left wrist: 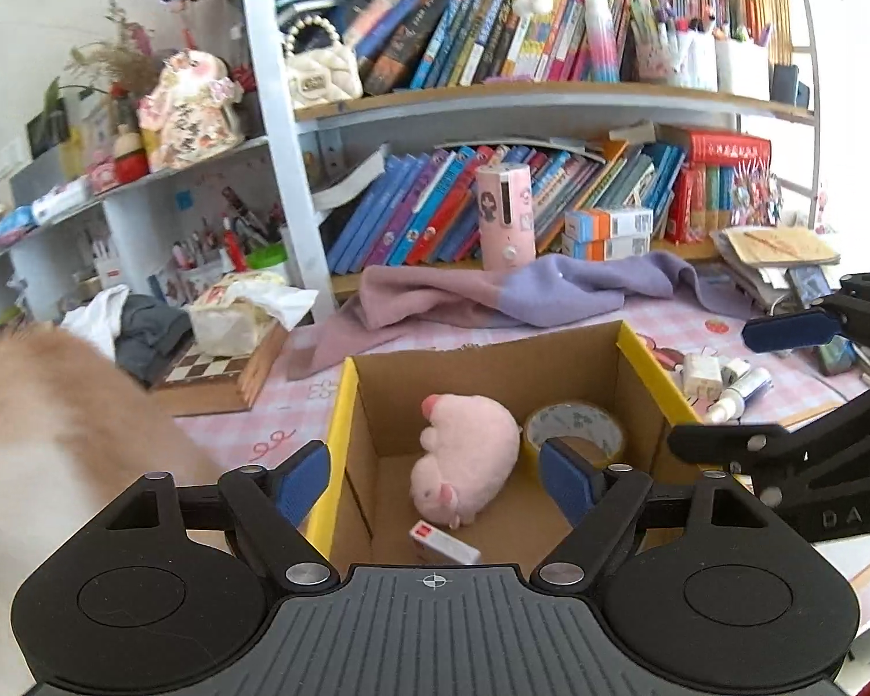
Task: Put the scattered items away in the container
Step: 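Open both tools to release the staples box and bag inside the box, then withdraw both tools up and away from the yellow box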
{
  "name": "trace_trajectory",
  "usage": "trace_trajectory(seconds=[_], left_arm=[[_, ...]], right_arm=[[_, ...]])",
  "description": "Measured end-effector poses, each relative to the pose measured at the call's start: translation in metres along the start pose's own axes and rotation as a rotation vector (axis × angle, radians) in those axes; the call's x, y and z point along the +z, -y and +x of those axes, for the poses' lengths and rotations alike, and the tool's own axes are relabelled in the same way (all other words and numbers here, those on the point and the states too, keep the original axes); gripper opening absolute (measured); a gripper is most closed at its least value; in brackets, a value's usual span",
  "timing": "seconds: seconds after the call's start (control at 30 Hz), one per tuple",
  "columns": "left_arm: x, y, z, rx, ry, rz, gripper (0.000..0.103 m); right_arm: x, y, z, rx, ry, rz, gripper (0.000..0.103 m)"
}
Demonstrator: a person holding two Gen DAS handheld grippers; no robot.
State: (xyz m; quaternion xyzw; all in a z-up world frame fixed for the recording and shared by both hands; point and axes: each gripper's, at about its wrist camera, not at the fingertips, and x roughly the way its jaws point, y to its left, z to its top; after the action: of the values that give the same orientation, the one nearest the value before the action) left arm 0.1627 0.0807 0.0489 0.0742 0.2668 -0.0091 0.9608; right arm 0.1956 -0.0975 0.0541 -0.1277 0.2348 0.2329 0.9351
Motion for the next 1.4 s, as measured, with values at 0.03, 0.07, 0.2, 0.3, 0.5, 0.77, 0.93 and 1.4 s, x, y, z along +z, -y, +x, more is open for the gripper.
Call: trace_trajectory(seconds=[0.03,0.07,0.2,0.3,0.5,0.77,0.93,1.4], left_arm=[[-0.006,0.003,-0.007,0.009,0.01,-0.004,0.087],[-0.012,0.007,-0.014,0.017,0.021,-0.007,0.087],[-0.036,0.019,-0.041,0.044,0.038,-0.011,0.088],[-0.05,0.023,-0.054,0.039,0.015,-0.029,0.088],[-0.065,0.03,-0.082,0.026,0.027,-0.01,0.088],[-0.08,0.034,-0.112,0.016,0.056,0.005,0.088],[-0.086,0.036,-0.122,0.012,0.064,-0.003,0.088],[-0.088,0.044,-0.132,-0.035,0.102,-0.012,0.093]], right_arm=[[-0.005,-0.003,-0.007,-0.023,0.013,0.006,0.08],[-0.011,-0.005,-0.014,-0.04,0.026,0.016,0.08],[-0.035,-0.019,-0.037,-0.096,0.043,0.052,0.08],[-0.045,-0.029,-0.05,-0.125,0.033,0.091,0.08],[-0.058,-0.046,-0.076,-0.137,0.035,0.087,0.081],[-0.067,-0.049,-0.108,-0.186,0.036,0.113,0.081],[-0.08,-0.06,-0.122,-0.236,0.047,0.155,0.081],[-0.084,-0.065,-0.143,-0.264,0.051,0.102,0.085]])
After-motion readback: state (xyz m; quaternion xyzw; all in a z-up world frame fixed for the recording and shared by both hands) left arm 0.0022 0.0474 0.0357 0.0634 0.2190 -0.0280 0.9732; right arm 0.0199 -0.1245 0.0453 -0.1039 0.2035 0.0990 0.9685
